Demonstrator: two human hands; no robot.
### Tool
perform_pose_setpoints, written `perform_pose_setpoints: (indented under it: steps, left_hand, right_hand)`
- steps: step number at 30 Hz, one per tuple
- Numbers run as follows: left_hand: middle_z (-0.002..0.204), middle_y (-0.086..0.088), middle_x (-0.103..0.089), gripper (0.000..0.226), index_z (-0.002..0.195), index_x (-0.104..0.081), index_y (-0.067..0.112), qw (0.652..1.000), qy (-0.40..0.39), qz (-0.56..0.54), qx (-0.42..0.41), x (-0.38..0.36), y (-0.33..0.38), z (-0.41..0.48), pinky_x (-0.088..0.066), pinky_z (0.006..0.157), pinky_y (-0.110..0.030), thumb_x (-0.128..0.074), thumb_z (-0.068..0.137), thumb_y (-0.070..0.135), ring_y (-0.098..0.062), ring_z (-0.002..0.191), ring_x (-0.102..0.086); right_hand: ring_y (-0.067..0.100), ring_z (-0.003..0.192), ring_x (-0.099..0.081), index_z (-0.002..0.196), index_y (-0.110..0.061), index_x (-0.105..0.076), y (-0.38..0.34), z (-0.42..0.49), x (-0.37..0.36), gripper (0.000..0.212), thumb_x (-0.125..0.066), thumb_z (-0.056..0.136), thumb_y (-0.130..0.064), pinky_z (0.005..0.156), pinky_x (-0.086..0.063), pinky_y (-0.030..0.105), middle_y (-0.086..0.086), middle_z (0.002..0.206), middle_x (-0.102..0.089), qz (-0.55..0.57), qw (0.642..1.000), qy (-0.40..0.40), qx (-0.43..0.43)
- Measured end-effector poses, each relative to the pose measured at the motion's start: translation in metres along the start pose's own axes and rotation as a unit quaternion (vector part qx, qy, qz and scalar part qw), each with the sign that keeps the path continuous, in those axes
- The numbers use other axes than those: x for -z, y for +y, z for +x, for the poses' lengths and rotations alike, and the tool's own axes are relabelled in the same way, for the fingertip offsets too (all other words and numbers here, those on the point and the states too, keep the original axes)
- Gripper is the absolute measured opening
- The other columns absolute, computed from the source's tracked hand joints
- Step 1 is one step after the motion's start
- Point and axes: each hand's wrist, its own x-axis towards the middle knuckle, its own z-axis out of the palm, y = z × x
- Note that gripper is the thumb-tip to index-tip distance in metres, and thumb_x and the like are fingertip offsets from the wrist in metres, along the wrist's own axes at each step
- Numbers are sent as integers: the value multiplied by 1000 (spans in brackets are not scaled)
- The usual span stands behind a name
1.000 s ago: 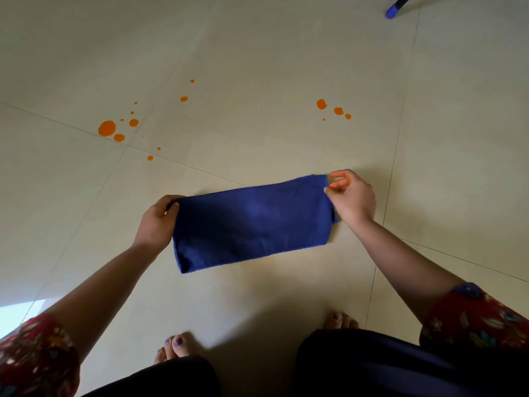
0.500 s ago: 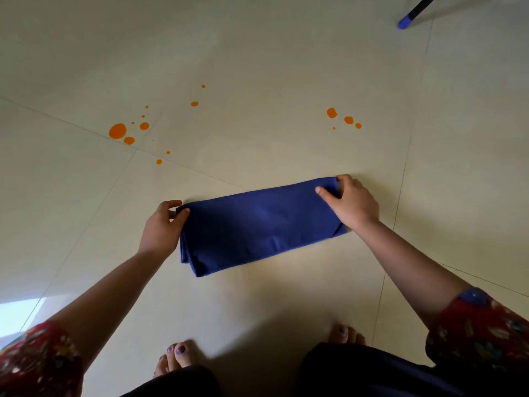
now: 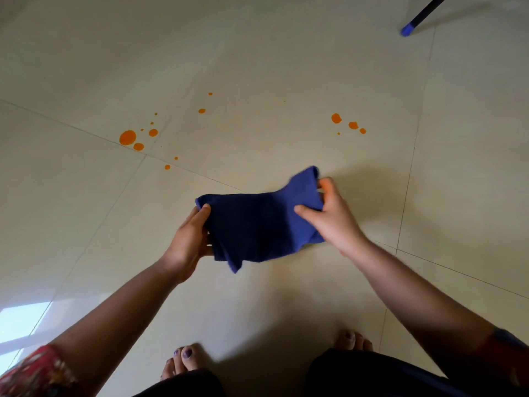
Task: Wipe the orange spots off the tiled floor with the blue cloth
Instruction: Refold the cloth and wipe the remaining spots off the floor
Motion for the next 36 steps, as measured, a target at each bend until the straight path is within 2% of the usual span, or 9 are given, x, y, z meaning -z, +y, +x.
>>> perform_pose_setpoints:
  steps: [6, 11, 15, 18, 23, 28, 30, 34, 36]
  left_hand:
    - [114, -5, -70, 41, 122, -58, 23, 999, -35, -23, -3, -13, 11, -11, -55, 82, -41, -59, 90, 47, -24, 103, -68]
    - [118, -5, -68, 38, 124, -57, 22, 997, 1, -79, 23, 17, 5, -22, -55, 75, -37, -61, 87, 15, -22, 102, -66]
    - [85, -8, -73, 31, 111, -62, 11, 979, -69, -182, 61, 38, 7, -41, -54, 55, -24, -57, 81, 18, -19, 73, -71]
    - [83, -11, -73, 36, 112, -62, 8, 972, -72, -214, 66, 61, 9, -45, -54, 53, -27, -58, 78, 20, -22, 71, -72]
    - [125, -8, -65, 31, 123, -60, 18, 995, -11, -98, 30, 96, 0, -18, -53, 79, -32, -54, 92, 17, -21, 100, -67]
    - [130, 9, -63, 37, 135, -49, 24, 995, -7, -86, -58, 113, -4, 0, -44, 99, -37, -49, 98, 19, -14, 118, -61]
    - [127, 9, -65, 33, 130, -53, 24, 989, 58, -86, -108, 121, -2, 4, -44, 98, -34, -49, 98, 17, -12, 117, -61]
    - [115, 3, -68, 24, 108, -60, 19, 946, 271, -70, -162, 143, -15, 21, -46, 94, -30, -47, 95, 4, -21, 112, -62]
    - [114, 4, -66, 25, 105, -61, 22, 931, 321, -23, -170, 156, -27, 29, -47, 98, -28, -45, 96, 5, -17, 113, -60]
  right_hand:
    - [19, 98, -67, 140, -21, -36, -49, -45, -48, 47, -48, 98, -3, 88, -54, 27, 6, 118, -62, 148, 949, -278, 20]
    - [21, 100, -64, 121, -16, -55, -17, -8, -28, 25, -46, 99, -9, 95, -49, 30, 14, 122, -66, 200, 968, -116, -94]
    - [18, 97, -62, 110, -23, -60, -3, -1, -60, 33, -63, 84, -43, 91, -42, 32, 3, 110, -70, 312, 875, -259, -263]
    - [14, 97, -63, 113, -21, -64, -11, -6, -83, 40, -70, 77, -38, 94, -43, 33, -1, 105, -68, 329, 843, -358, -232]
    - [15, 97, -68, 108, -14, -67, -37, 17, -85, 38, -68, 71, -5, 85, -53, 29, 3, 104, -72, 290, 891, -313, -154]
    - [7, 76, -58, 97, -18, -61, -83, 39, -87, 22, -57, 79, -5, 69, -47, 27, -1, 83, -65, 32, 973, -223, 50]
    - [6, 80, -57, 102, -28, -58, -98, 35, -93, 29, -63, 79, -11, 74, -46, 28, 0, 90, -66, -86, 939, -288, 168]
    - [9, 87, -55, 111, -40, -52, -99, 14, -116, 31, -60, 85, -55, 72, -44, 29, -14, 107, -62, -444, 750, -441, 215]
    - [12, 101, -56, 125, -35, -52, -85, 14, -137, 34, -49, 94, -50, 78, -42, 28, -12, 121, -60, -464, 770, -379, 222]
